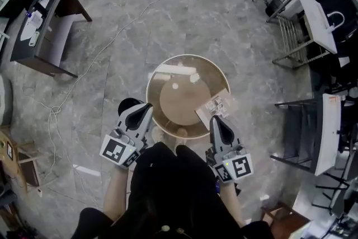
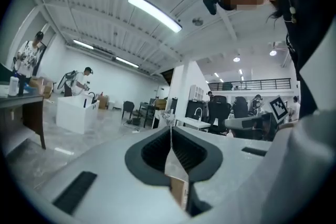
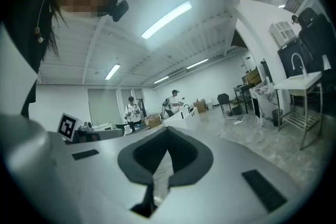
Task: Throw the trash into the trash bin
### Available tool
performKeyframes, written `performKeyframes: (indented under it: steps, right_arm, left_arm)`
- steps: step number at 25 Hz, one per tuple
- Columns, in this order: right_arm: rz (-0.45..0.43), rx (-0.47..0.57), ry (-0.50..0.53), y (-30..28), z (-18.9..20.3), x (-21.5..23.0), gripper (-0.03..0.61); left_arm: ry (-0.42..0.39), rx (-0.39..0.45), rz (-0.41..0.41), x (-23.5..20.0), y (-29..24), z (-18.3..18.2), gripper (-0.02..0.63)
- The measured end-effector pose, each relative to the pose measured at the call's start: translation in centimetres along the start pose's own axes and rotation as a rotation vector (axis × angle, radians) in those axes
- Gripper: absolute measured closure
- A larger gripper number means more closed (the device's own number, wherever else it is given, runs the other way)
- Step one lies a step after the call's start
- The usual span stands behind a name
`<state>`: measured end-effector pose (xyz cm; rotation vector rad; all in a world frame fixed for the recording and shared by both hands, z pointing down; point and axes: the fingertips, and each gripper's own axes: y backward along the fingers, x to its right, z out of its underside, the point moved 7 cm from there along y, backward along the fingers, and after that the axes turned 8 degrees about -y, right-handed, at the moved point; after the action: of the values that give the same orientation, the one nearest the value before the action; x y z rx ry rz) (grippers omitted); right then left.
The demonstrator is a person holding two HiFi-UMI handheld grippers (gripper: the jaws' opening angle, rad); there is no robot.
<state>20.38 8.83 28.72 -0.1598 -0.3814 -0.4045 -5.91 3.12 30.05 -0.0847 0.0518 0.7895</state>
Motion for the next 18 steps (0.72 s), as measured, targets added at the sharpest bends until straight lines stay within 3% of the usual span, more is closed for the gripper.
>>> performKeyframes:
  steps: [6, 18]
  right_arm:
    - [0.037, 0.064, 0.027, 1.9, -2.4, 0.4, 0.577]
    - [0.013, 0.072, 0.019, 2.1, -3.0, 0.6, 0.577]
  left_arm:
    - [-0.069, 0.039, 0.017, 1.0, 0.1, -2.8, 0.601]
    - [-0.037, 0.082, -0.019, 1.8, 1.3, -3.7, 0.606]
